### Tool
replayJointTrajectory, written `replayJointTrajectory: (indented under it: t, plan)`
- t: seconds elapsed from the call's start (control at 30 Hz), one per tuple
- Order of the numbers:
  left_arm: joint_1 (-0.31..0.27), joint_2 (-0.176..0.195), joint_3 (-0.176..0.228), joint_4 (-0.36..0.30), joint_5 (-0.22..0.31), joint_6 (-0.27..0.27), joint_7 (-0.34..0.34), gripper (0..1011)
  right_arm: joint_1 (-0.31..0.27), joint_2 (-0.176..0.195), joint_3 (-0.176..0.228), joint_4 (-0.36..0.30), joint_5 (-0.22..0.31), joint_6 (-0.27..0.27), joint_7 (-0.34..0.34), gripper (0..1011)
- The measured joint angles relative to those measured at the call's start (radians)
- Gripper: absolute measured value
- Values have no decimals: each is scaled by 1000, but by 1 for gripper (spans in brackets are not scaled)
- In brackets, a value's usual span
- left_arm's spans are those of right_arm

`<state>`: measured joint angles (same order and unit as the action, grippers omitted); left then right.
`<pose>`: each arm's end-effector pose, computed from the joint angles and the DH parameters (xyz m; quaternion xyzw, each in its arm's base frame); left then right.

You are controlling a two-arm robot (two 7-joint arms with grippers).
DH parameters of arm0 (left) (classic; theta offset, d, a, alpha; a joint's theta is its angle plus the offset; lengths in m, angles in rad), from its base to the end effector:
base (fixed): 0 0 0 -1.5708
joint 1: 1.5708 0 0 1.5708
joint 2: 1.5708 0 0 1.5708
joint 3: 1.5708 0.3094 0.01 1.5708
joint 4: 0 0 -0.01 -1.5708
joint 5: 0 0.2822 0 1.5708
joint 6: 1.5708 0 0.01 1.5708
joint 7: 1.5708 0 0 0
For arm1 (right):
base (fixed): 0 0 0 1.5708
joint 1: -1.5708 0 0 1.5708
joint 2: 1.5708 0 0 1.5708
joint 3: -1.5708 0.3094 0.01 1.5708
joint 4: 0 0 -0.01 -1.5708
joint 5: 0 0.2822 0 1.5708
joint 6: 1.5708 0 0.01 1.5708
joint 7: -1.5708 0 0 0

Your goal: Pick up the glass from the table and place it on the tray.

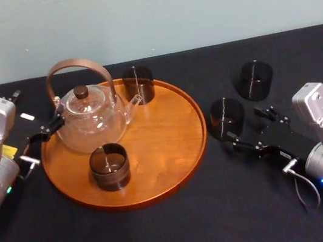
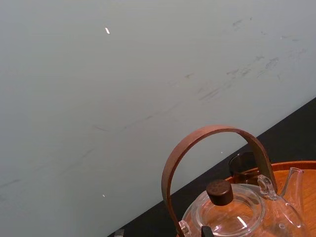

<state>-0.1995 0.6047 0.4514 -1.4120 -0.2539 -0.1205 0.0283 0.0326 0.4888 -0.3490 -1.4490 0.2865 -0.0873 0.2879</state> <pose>0.3361 0.1007 -0.3128 0.1415 -0.1325 0.5799 0.7913 0.2925 -0.0762 -0.3511 -0.1221 -0.0135 -0.4751 0.8713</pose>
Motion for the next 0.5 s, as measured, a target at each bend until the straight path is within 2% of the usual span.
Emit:
replayJointTrajectory:
  t: [0.5]
  plan:
    - [0, 0, 0, 0, 0, 0, 0, 1009, 40, -41, 33, 63, 11, -8, 66, 1002]
